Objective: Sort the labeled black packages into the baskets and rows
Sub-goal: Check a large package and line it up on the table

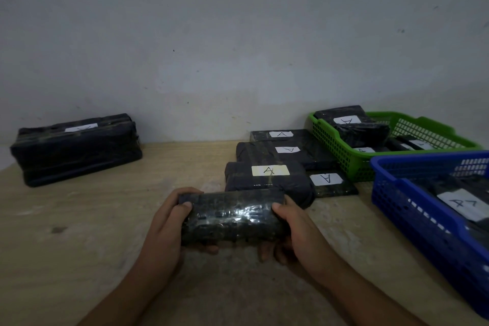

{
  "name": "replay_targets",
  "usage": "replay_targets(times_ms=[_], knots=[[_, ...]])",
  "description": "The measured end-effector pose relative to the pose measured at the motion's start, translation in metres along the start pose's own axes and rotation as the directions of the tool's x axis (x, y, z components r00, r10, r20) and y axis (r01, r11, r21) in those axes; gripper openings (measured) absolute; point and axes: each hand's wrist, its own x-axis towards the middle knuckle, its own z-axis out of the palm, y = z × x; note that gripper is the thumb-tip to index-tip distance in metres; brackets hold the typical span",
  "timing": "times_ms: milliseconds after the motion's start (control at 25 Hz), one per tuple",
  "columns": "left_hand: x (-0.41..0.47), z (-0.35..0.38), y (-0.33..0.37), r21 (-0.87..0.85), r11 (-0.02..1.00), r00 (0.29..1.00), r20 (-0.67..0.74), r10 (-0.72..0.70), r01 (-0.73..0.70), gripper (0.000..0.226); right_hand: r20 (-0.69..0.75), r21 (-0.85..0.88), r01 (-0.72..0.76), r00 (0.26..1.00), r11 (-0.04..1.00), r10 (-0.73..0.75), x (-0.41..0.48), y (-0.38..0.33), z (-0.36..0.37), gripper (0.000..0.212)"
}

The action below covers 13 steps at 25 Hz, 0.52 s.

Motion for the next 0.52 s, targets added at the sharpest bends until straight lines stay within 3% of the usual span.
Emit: replay_targets(times_ms=[40, 240, 400, 520], knots=[[0.001, 0.000, 0.000, -0.015, 1.000, 1.000, -0.012, -0.016, 0.016, 0.030, 0.047, 0.055, -0.010, 0.999, 0.998, 0.007, 0.000, 0.000, 0.001, 0.017], [0.006, 0.000, -0.003, -0.124, 0.987, 0.992, -0.068, -0.110, 0.101, 0.029, 0.208, 0.240, -0.086, 0.978, 0.967, 0.035, 0.007, 0.006, -0.004, 0.050], [0.007, 0.000, -0.002, -0.320, 0.932, 0.983, -0.007, -0.183, 0.171, 0.029, 0.140, 0.305, -0.090, 0.989, 0.948, 0.049, 0.006, 0.001, -0.006, 0.043], [0.004, 0.000, -0.002, -0.366, 0.917, 0.986, 0.093, -0.136, 0.161, 0.042, 0.092, 0.318, -0.083, 0.994, 0.944, 0.057, 0.005, -0.006, -0.009, 0.044]])
